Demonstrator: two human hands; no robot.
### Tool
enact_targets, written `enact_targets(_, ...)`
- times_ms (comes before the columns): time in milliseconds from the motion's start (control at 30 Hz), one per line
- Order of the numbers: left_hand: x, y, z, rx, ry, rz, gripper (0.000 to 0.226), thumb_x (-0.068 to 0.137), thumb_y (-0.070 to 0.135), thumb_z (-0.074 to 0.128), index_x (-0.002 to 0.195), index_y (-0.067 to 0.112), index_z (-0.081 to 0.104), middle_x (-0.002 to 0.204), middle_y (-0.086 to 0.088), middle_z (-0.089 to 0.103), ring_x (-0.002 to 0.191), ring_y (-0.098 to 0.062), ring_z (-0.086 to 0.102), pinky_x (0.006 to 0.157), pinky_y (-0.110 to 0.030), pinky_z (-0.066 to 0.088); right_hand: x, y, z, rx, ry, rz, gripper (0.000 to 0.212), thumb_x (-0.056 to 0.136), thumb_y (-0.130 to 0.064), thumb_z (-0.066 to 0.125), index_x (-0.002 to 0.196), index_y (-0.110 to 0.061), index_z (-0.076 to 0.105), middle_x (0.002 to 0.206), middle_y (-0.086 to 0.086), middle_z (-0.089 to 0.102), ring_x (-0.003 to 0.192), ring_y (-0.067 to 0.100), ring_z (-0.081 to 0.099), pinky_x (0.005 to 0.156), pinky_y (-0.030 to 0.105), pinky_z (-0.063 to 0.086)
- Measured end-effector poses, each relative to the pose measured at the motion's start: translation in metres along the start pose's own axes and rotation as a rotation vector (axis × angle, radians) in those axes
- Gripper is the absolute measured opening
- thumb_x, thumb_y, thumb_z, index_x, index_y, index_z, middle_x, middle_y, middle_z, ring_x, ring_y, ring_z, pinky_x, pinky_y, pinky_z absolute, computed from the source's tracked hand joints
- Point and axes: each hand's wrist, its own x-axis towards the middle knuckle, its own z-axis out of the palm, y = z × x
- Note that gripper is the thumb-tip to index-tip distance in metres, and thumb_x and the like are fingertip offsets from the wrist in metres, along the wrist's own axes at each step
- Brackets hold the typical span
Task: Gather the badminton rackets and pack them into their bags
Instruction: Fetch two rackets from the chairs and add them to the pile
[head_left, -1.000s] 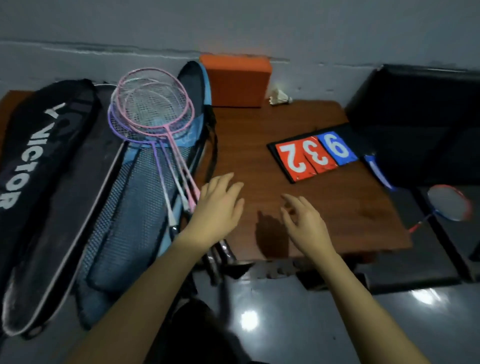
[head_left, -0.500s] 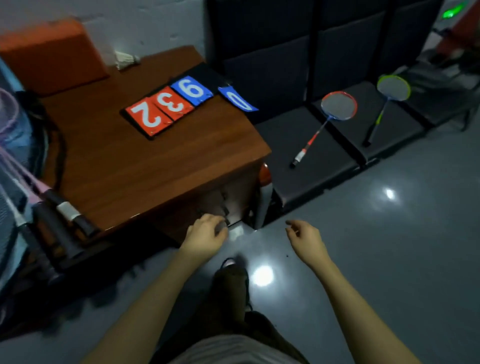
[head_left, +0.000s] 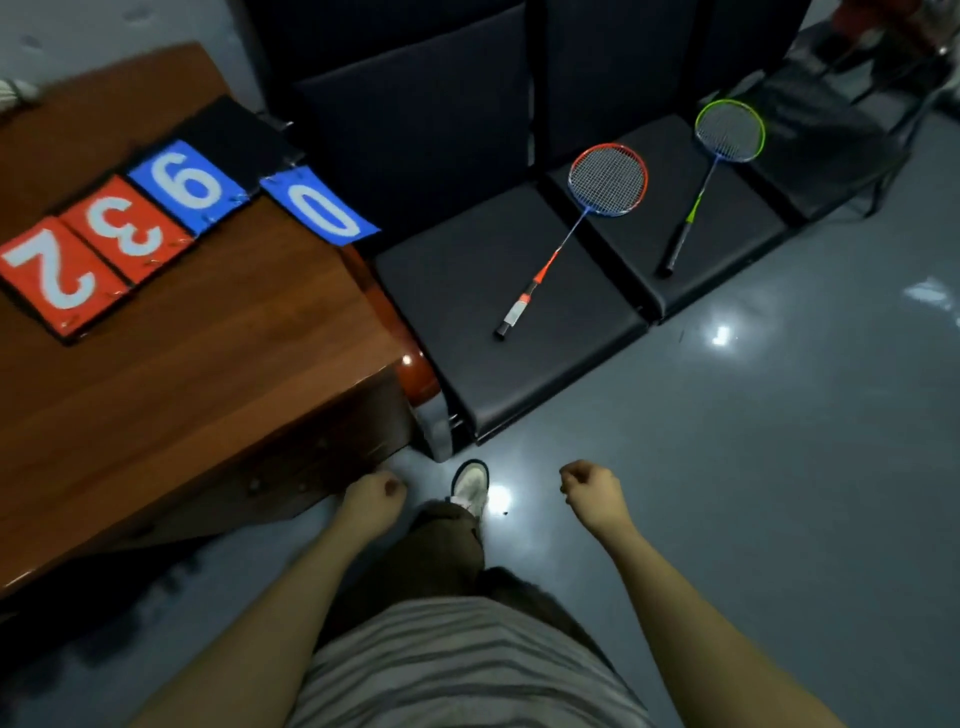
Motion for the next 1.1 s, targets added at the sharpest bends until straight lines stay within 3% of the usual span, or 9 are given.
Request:
enact_targets(67, 0.019, 0.024, 0.000, -0.008, -0.028, -0.008, 0.020, 0.093, 0.014, 0.045, 0.102, 0.004, 0.061, 0.105, -0.017, 0.063, 0.089, -0.025, 0.056, 0.079, -0.033, 0.043, 0.025, -0.005, -0.020, 0.018, 0.003, 0.020, 0.023, 0.091, 0.000, 0.042, 0.102, 0.011, 0.060, 0.092, 0.026, 0.063, 0.082, 0.041, 0.058, 0.077, 0.049, 0.049)
enact_targets(133, 0.035, 0.054, -0.001, -0.019, -0.042, -0.010, 0.024, 0.093, 0.014, 0.047, 0.111, 0.004, 0.060, 0.114, -0.016, 0.061, 0.101, -0.028, 0.056, 0.086, -0.032, 0.042, 0.047, -0.010, -0.044, 0.029, 0.003, 0.040, 0.022, 0.093, -0.002, 0.042, 0.103, 0.005, 0.060, 0.089, 0.016, 0.061, 0.073, 0.027, 0.056, 0.070, 0.039, 0.048)
enact_targets(200, 0.049, 0.088, 0.001, -0.019, -0.031, -0.015, 0.028, 0.092, 0.014, 0.049, 0.115, 0.003, 0.060, 0.119, -0.017, 0.060, 0.110, -0.030, 0.055, 0.092, -0.033, 0.041, 0.068, -0.011, -0.069, 0.060, -0.005, 0.058, 0.021, 0.093, -0.002, 0.043, 0.101, 0.002, 0.062, 0.090, 0.013, 0.061, 0.078, 0.025, 0.056, 0.075, 0.037, 0.047)
enact_targets(333, 0.084, 0.158, 0.005, -0.021, -0.003, 0.025, 0.026, 0.092, 0.015, 0.048, 0.112, 0.005, 0.061, 0.116, -0.017, 0.062, 0.108, -0.030, 0.056, 0.090, -0.033, 0.044, 0.119, -0.017, -0.119, 0.108, 0.018, 0.029, 0.019, 0.092, -0.002, 0.046, 0.091, -0.001, 0.064, 0.080, 0.010, 0.061, 0.074, 0.023, 0.054, 0.070, 0.031, 0.040)
enact_targets(400, 0.108, 0.197, 0.008, -0.033, 0.035, 0.058, 0.026, 0.092, 0.015, 0.049, 0.114, 0.005, 0.060, 0.115, -0.016, 0.063, 0.108, -0.029, 0.057, 0.091, -0.031, 0.043, 0.152, -0.026, -0.146, 0.103, 0.036, -0.007, 0.019, 0.092, -0.004, 0.047, 0.095, -0.003, 0.065, 0.083, 0.010, 0.062, 0.076, 0.023, 0.054, 0.070, 0.027, 0.038)
enact_targets(600, 0.204, 0.310, 0.020, -0.002, 0.120, 0.169, 0.027, 0.090, 0.018, 0.050, 0.113, 0.009, 0.061, 0.107, -0.016, 0.063, 0.100, -0.031, 0.059, 0.088, -0.032, 0.045, 0.274, -0.053, -0.220, 0.025, 0.038, -0.116, 0.025, 0.095, -0.009, 0.045, 0.114, -0.004, 0.060, 0.102, 0.016, 0.065, 0.090, 0.029, 0.060, 0.081, 0.037, 0.047)
enact_targets(733, 0.277, 0.366, 0.038, 0.049, 0.106, 0.271, 0.037, 0.090, 0.017, 0.052, 0.126, 0.006, 0.053, 0.120, -0.021, 0.055, 0.111, -0.033, 0.053, 0.098, -0.033, 0.040, 0.354, -0.062, -0.245, 0.006, 0.069, -0.147, 0.027, 0.096, -0.012, 0.044, 0.119, -0.005, 0.057, 0.101, 0.017, 0.065, 0.091, 0.035, 0.061, 0.083, 0.045, 0.049)
enact_targets(900, 0.384, 0.395, 0.058, 0.192, 0.131, 0.372, 0.045, 0.090, 0.025, 0.052, 0.133, 0.012, 0.045, 0.122, -0.018, 0.052, 0.114, -0.035, 0.048, 0.099, -0.042, 0.040, 0.451, -0.046, -0.246, 0.024, 0.173, -0.153, 0.028, 0.095, -0.018, 0.045, 0.118, -0.010, 0.058, 0.101, 0.009, 0.065, 0.082, 0.028, 0.061, 0.079, 0.046, 0.053)
enact_targets(1100, 0.492, 0.398, 0.095, 0.346, 0.186, 0.331, 0.061, 0.091, 0.038, 0.049, 0.145, 0.023, 0.022, 0.145, -0.010, 0.028, 0.127, -0.034, 0.032, 0.104, -0.047, 0.027, 0.547, -0.012, -0.224, -0.042, 0.369, -0.197, 0.033, 0.092, -0.017, 0.051, 0.124, -0.009, 0.055, 0.115, 0.011, 0.057, 0.107, 0.027, 0.054, 0.087, 0.033, 0.042)
